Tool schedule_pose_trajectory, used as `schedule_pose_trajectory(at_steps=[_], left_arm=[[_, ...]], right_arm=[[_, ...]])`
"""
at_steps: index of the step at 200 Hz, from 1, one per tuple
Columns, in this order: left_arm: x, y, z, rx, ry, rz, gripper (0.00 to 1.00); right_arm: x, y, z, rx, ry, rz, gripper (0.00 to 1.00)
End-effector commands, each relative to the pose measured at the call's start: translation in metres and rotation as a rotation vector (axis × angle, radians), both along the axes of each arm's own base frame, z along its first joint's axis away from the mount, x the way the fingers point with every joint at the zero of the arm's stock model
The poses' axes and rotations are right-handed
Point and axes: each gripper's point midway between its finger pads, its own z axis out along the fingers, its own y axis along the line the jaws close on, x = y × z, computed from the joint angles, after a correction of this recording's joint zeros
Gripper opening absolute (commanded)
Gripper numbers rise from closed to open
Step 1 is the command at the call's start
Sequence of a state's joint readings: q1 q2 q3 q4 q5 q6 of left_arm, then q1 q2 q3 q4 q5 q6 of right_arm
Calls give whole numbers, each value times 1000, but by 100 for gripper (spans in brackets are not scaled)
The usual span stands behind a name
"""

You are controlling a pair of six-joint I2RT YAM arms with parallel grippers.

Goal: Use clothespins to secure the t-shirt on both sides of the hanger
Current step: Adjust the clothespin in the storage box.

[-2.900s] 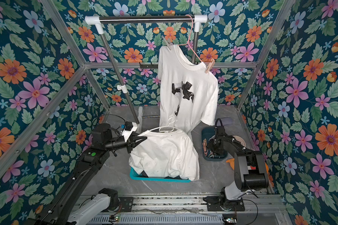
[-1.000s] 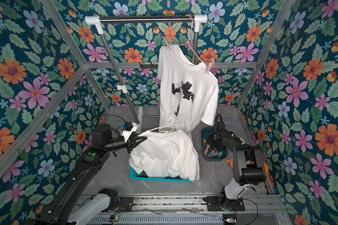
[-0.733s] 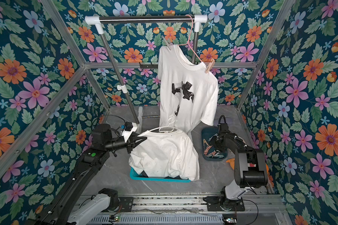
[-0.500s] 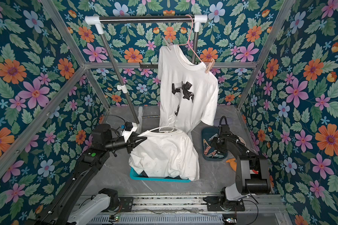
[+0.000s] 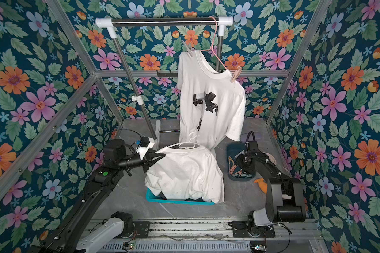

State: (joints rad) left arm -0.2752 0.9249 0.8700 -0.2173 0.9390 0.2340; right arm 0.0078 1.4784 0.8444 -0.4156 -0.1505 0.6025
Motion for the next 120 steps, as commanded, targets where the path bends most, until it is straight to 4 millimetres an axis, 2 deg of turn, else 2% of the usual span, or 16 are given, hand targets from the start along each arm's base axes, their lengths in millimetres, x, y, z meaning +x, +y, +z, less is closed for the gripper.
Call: schedule_pose_trajectory(at_steps=[1,38,85,120], left_arm=[[2,0,10,-13,-45,5,0],[2,0,9,-13,-45,5,0],[3,0,9,-11,-47,10,0],[3,0,9,-11,-46,11,0]], right_arm=[[7,8,-3,8,2,-5,57],[10,7,-11,-5,14,-13,49],[2,-11,-17,-119,66,-2,36],[-9,-24,-21,-160,95,-9,37]])
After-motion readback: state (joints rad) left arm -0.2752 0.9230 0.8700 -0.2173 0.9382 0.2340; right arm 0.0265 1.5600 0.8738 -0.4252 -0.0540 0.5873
